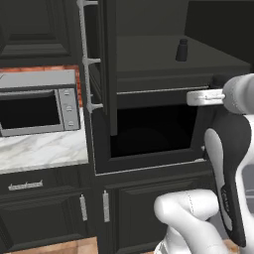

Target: Take 2 condiments from the cabinet and move them on the counter near the stove.Make sure the condiments are lined up with each other, next to each other.

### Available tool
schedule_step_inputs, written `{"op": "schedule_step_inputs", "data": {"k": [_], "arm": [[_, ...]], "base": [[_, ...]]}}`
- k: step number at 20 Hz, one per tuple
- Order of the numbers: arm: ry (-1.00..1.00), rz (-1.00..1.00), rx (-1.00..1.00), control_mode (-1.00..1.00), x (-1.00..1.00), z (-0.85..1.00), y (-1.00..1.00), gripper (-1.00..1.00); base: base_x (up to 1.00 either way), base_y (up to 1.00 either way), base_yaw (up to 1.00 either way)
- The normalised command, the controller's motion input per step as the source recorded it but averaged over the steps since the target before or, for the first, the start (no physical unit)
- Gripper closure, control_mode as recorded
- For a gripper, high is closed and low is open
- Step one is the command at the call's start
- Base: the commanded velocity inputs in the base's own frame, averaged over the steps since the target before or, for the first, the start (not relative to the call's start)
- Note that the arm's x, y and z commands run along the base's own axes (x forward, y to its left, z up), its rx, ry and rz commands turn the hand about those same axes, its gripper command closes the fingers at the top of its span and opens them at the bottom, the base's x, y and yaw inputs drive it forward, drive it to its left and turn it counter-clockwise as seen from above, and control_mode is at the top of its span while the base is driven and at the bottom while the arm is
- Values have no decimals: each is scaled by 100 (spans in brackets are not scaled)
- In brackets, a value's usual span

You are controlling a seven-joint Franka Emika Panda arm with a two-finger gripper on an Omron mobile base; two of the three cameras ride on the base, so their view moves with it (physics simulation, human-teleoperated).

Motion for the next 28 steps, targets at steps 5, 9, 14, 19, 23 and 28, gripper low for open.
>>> {"op": "schedule_step_inputs", "data": {"k": [5,9,14,19,23,28], "arm": [[0,0,0,-100,-14,-23,-10,100],[0,0,0,-100,-8,-22,-25,100],[0,0,0,-100,-8,-5,-4,100],[0,0,0,-100,-1,-1,0,100],[0,0,0,-100,0,0,0,100],[0,0,0,100,0,0,0,100]], "base": [[0,0,0],[0,0,0],[0,0,0],[0,0,0],[0,0,0],[-21,0,0]]}}
